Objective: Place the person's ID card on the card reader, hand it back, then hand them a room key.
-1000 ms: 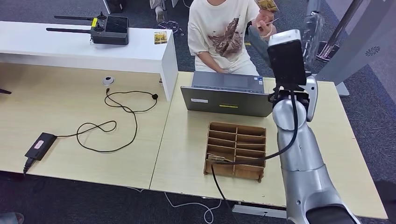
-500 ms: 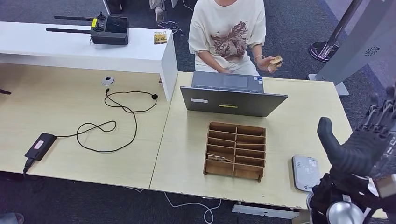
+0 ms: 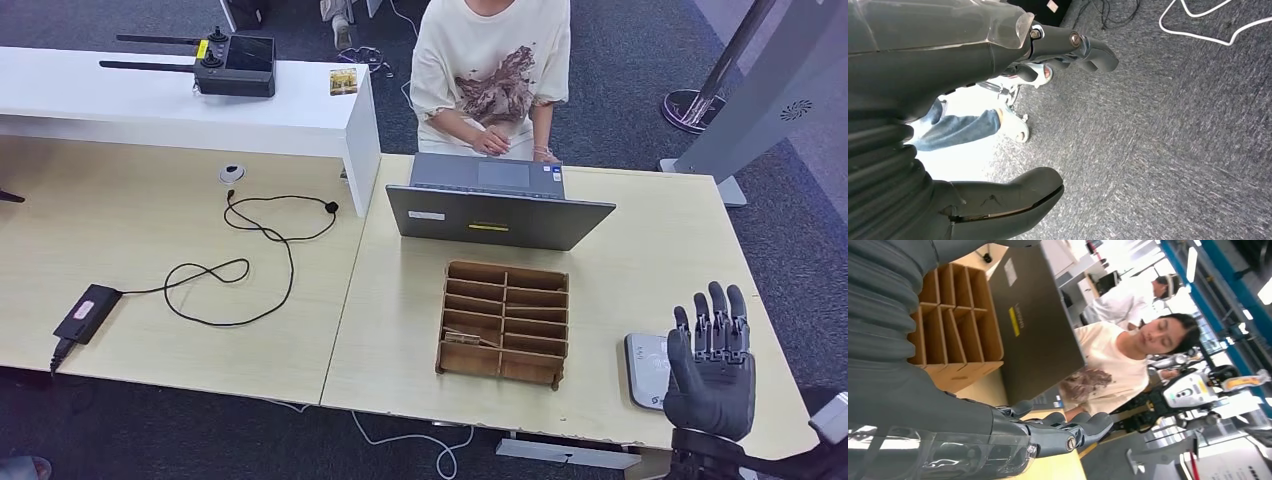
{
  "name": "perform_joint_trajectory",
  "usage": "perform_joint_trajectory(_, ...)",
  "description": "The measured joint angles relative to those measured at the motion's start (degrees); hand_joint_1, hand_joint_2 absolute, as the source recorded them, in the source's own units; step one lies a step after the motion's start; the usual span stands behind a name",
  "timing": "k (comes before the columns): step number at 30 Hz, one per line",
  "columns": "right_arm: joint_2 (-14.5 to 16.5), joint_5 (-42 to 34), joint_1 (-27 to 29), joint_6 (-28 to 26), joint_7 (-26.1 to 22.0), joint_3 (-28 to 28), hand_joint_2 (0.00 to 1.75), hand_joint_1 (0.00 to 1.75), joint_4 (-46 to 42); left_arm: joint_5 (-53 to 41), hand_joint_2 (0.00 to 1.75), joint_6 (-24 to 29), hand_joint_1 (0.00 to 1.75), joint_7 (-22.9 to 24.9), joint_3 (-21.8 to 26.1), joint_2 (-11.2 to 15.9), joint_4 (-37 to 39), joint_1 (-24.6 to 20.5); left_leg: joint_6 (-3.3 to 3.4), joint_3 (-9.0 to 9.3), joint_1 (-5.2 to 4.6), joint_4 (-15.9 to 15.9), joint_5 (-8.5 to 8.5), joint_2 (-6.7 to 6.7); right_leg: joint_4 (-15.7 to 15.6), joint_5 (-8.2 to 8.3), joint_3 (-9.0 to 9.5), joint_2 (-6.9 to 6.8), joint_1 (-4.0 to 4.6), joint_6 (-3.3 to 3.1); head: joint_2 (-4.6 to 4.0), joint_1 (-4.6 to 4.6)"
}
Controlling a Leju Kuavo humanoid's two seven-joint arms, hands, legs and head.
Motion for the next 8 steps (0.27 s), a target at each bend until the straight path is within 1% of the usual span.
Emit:
perform_joint_trajectory(7,-0.6,13.9,0.3,0.0,0.6,1.7,1.75,0.00,1.7,-0.2,1.75,-0.1,0.00,0.2,0.0,0.0,0.0,0.0,0.00,0.00,0.00,0.0,-0.01,0.00,0.0,-0.01,-0.02,0.01,0.00,0.00,0.00,-0.01)
perform_joint_trajectory(8,-0.7,14.8,0.4,0.1,0.6,1.9,1.75,0.00,1.8,-0.2,1.75,-0.1,0.00,0.2,0.0,0.0,0.0,0.0,0.00,-0.01,0.00,0.0,-0.01,0.00,0.0,-0.01,-0.02,0.01,0.00,0.00,0.00,-0.01)
